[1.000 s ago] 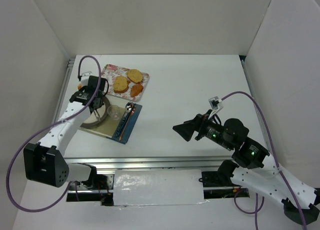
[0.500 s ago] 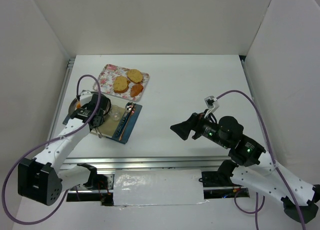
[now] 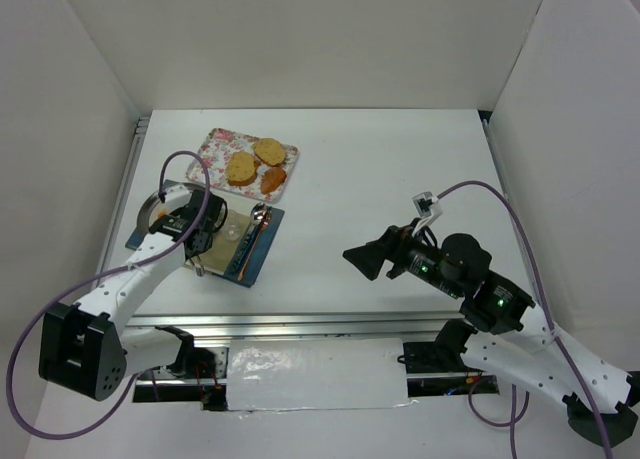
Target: Place the bread
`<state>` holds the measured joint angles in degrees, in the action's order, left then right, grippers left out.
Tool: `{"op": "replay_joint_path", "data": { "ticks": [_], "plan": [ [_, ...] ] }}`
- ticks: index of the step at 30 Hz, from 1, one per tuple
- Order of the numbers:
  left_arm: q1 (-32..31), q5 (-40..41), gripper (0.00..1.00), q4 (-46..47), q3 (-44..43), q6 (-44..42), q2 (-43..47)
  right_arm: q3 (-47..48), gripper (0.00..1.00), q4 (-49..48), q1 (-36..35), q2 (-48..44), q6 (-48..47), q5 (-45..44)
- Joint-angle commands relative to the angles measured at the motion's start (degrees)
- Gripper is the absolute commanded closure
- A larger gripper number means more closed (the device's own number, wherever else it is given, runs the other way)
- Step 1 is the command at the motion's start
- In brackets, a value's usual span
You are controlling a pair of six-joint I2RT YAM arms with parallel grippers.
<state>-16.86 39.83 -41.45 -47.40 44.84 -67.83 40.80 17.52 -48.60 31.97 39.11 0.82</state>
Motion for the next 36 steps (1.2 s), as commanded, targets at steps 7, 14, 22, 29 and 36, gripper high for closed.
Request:
{"op": "replay_joint_path", "data": {
  "ticks": [7,14,22,29,36],
  "plan": [
    [-0.19,0.86,0.39,3.92,-0.07,-1.86,0.33,0.43,0.00,-1.35,-0.36,-1.29,-0.53,-0.73],
    [-0.19,3.67,0.38,0.77,-7.08,-2.47,1.30,0.42,0.00,-1.43,-0.27,-1.20,-0.62,-0.73],
    [-0.19,2.70,0.34,-0.38,-13.51,-6.17,-0.37,0.69,0.00,-1.17,-0.36,-0.50,-0.79,-1.96],
    [-0.45,-5.71,0.38,6.63,-14.74,-13.35,1.65,0.95,0.00,-1.17,-0.36,0.29,-0.88,-1.17],
    [-8.97,-16.63,0.37,14.82,-18.52,-22.77,0.69,0.69,0.00,-0.56,-0.36,-2.34,-0.62,-2.23]
  ]
}}
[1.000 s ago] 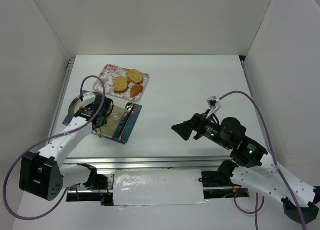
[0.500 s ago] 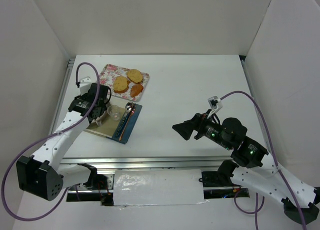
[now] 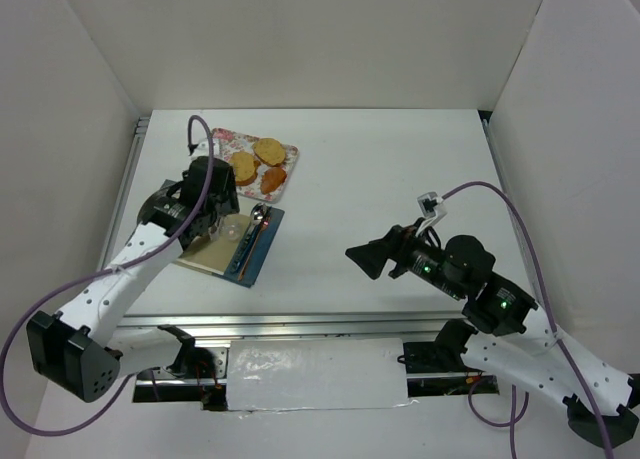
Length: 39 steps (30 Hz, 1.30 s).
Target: Place the bread
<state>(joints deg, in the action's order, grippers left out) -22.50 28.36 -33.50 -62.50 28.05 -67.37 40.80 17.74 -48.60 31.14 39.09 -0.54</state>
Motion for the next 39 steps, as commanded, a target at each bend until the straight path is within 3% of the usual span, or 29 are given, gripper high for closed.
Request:
{"op": "replay_joint_path", "data": {
  "ticks": [1,8,20,30,39],
  "plan": [
    [-4.38,-5.68,0.37,8.61,-3.24,-7.21,-0.12,0.60,0.00,-0.77,-0.36,-1.95,-0.51,-1.04],
    [-11.16,-15.34,0.38,26.62,6.50,-10.39,-3.81,1.21,0.00,0.80,-0.36,-3.45,-0.94,-5.00],
    [-13.62,-19.65,0.39,47.62,17.23,-11.71,-13.12,1.30,0.00,1.95,-0.27,-5.47,-1.21,-9.05],
    [-15.11,-22.65,0.39,56.69,19.43,-11.71,-22.09,1.13,0.00,1.51,-0.36,-4.15,-1.12,-8.61],
    [-17.40,-17.90,0.39,58.72,13.90,-12.06,-35.10,1.39,0.00,1.51,-0.27,-2.66,-1.21,-8.78]
  ]
}}
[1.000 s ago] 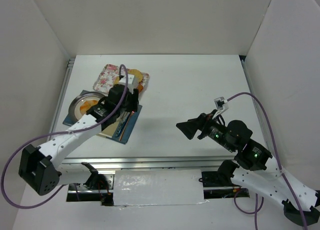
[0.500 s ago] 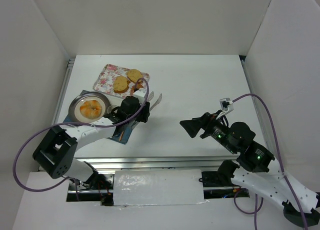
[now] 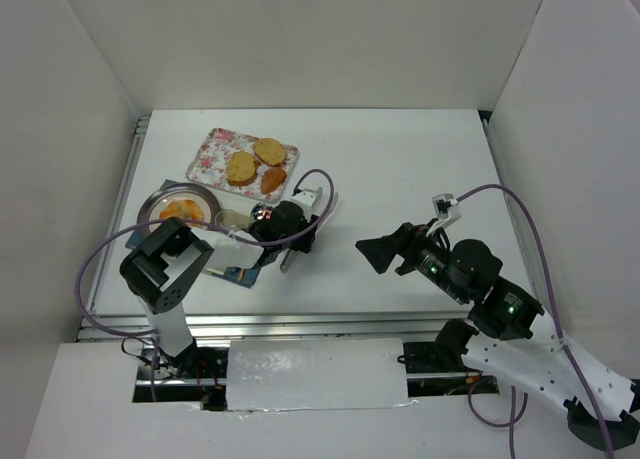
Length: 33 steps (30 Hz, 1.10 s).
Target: Place the bread
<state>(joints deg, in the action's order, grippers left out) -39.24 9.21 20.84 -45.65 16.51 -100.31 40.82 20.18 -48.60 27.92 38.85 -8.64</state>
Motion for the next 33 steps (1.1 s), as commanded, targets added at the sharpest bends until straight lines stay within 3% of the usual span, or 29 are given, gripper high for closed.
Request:
{"op": "replay_joint_path", "data": {
  "ticks": [1,13,14,15,24,33],
  "plan": [
    [-0.66,1.16,0.39,4.99,-3.04,-0.60,-2.69,1.28,0.00,-1.02,-0.36,0.38,-1.06,-0.67],
    [-1.71,3.88,0.34,3.95,-5.68,-0.87,-5.07,1.19,0.00,-1.03,-0.36,0.03,-1.06,-0.67],
    [-1.71,4.06,0.23,3.77,-5.77,-0.87,-5.16,1.19,0.00,-0.94,-0.36,0.03,-1.06,-0.76],
    [-1.97,4.32,0.01,3.68,-5.85,-0.87,-5.24,1.19,0.00,-0.94,-0.27,-0.15,-1.06,-0.93],
    [-2.77,7.48,0.01,-0.18,-6.82,-0.96,1.33,1.54,0.00,0.29,-0.36,-2.08,-1.14,-3.22],
    [-3.56,11.26,0.00,-17.04,-15.68,-1.75,18.54,3.73,0.00,5.20,-0.36,-2.88,1.22,-12.79]
  ]
}}
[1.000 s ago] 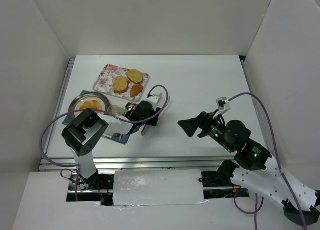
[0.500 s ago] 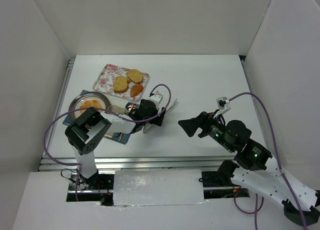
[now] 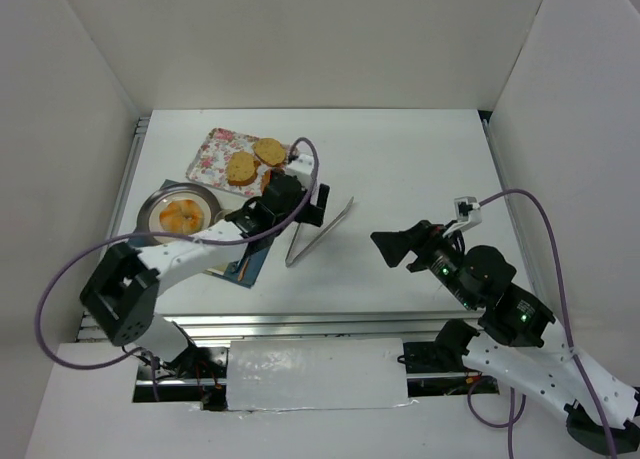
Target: Place the bread
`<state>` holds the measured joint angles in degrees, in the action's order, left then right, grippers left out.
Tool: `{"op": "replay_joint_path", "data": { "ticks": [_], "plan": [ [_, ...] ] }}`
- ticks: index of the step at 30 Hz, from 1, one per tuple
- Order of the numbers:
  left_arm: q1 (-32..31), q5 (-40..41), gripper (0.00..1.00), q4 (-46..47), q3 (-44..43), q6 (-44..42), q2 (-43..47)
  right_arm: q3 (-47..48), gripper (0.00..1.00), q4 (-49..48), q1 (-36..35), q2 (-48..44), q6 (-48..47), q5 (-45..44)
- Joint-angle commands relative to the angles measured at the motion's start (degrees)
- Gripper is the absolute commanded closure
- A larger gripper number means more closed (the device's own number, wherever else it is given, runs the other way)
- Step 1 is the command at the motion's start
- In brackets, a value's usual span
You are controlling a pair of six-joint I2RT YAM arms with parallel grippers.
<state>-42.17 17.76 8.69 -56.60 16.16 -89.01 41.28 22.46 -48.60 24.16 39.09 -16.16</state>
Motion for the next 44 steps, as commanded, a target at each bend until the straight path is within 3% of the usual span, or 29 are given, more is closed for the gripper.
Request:
{"op": "replay_joint_path", "data": {
  "ticks": [1,4,8,14,18,44],
  "plan": [
    [-0.80,2.55,0.00,-6.82,-5.53,-0.96,9.36,3.81,0.00,3.55,-0.27,2.37,1.42,-5.89],
    [-1.68,1.66,0.00,-13.59,-7.21,2.02,17.89,5.13,0.00,4.00,-0.27,5.10,1.16,-5.20],
    [-2.74,6.57,0.00,-22.99,-2.75,6.76,30.09,6.09,0.00,3.56,-0.27,6.42,1.69,-4.66],
    [-3.00,8.96,0.00,-26.17,9.64,9.23,48.36,2.59,0.00,-1.27,-0.44,4.84,-1.56,-1.94],
    [-3.09,7.30,0.00,-27.15,12.47,10.20,56.57,1.53,0.00,-2.41,-0.36,3.44,-2.70,-1.15],
    [-3.09,8.52,0.00,-26.71,13.35,9.41,55.97,2.23,0.00,-1.89,-0.36,4.84,-3.32,-0.10]
  ]
}}
